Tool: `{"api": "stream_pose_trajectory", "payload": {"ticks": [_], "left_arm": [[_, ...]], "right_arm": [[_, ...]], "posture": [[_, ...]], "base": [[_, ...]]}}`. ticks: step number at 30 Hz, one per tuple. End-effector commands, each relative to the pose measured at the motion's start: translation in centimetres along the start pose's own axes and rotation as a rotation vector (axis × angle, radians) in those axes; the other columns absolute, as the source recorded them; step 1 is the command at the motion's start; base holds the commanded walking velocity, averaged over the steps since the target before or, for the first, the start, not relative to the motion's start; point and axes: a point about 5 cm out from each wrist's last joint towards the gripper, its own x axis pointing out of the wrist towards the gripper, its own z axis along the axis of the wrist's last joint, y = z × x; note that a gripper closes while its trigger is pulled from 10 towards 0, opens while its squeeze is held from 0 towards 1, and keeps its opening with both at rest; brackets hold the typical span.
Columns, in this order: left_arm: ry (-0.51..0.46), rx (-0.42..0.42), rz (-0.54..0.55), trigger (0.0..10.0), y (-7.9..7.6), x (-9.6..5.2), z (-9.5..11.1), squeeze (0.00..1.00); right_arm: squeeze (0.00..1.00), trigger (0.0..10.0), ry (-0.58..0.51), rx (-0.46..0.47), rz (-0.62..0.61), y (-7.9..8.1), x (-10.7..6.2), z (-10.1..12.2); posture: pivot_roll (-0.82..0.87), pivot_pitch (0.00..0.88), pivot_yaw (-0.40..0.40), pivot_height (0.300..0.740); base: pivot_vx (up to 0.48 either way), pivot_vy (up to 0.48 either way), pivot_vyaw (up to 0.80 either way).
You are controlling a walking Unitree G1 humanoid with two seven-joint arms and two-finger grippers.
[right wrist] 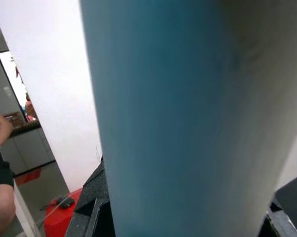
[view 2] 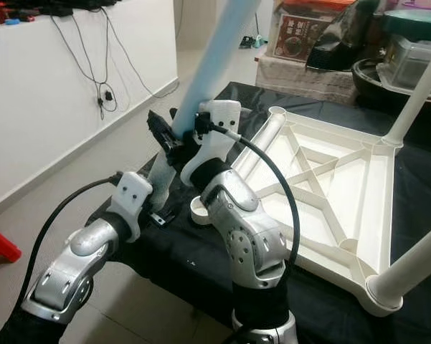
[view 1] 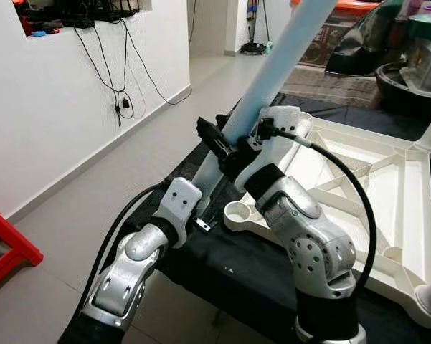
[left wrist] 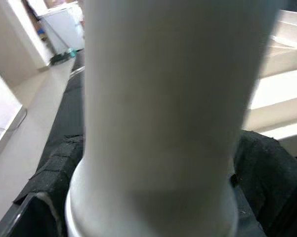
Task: Building children table
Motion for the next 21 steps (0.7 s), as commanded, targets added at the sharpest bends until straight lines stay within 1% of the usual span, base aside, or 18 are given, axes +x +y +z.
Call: {"api": "stream_pose_trajectory", "payload": {"ticks": [1, 6, 7, 12, 15, 17, 19, 20, 21], "left_arm": [[-0.012, 0.031, -0.068, 10.0, -0.9, 0.4, 0.1, 0.0], [-0.009, 0.029, -0.092, 10.0, -1.2, 0.4, -0.2, 0.0], [-0.002, 0.028, -0.11, 0.0, -1.4, 0.3, -0.5, 0.0], [0.005, 0.027, -0.131, 0.0, -1.7, 0.1, -1.0, 0.0], [0.014, 0.031, -0.136, 0.0, -1.7, 0.0, -1.3, 0.0], [0.022, 0.04, -0.139, 0.0, -1.6, -0.2, -1.7, 0.0], [0.022, 0.04, -0.139, 0.0, -1.6, -0.2, -1.7, 0.0], [0.03, 0.05, -0.141, 0.0, -1.5, -0.5, -1.8, 0.0], [0.045, 0.034, -0.149, 9.2, -1.4, -0.9, -1.9, 0.0]], "right_arm": [[0.0, 10.0, 0.014, 0.059, 0.06, 1.5, 0.0, -0.9], [0.0, 10.0, 0.018, 0.055, 0.064, 1.5, 0.0, -1.0], [0.0, 10.0, 0.017, 0.053, 0.062, 1.5, 0.0, -0.9], [0.0, 10.0, 0.015, 0.052, 0.056, 1.3, 0.0, -0.8], [0.0, 10.0, 0.008, 0.045, 0.045, 0.9, 0.0, -0.7], [0.0, 10.0, -0.007, 0.021, 0.019, 0.2, 0.1, -0.6], [0.0, 10.0, -0.007, 0.021, 0.019, 0.2, 0.1, -0.6], [1.0, 10.0, -0.012, -0.003, 0.01, -0.3, 0.1, -0.6], [1.0, 10.0, 0.004, -0.02, 0.023, -0.8, 0.1, -0.7]], "posture": [[0.08, 0.016, -0.014, 0.74], [0.07, 0.018, -0.011, 0.74], [0.07, 0.018, -0.01, 0.74], [0.07, 0.018, -0.009, 0.74], [0.07, 0.014, -0.009, 0.74], [0.07, 0.013, -0.009, 0.74], [0.07, 0.013, -0.009, 0.74], [0.07, 0.011, -0.01, 0.74], [0.07, 0.009, -0.009, 0.74]], "base": [[0.0, 0.0, 0.0], [0.0, 0.0, 0.0], [0.0, 0.0, 0.0], [0.0, 0.0, 0.0], [0.0, 0.0, 0.0], [0.0, 0.0, 0.0], [0.0, 0.0, 0.0], [0.0, 0.0, 0.0], [0.0, 0.0, 0.0]]}}
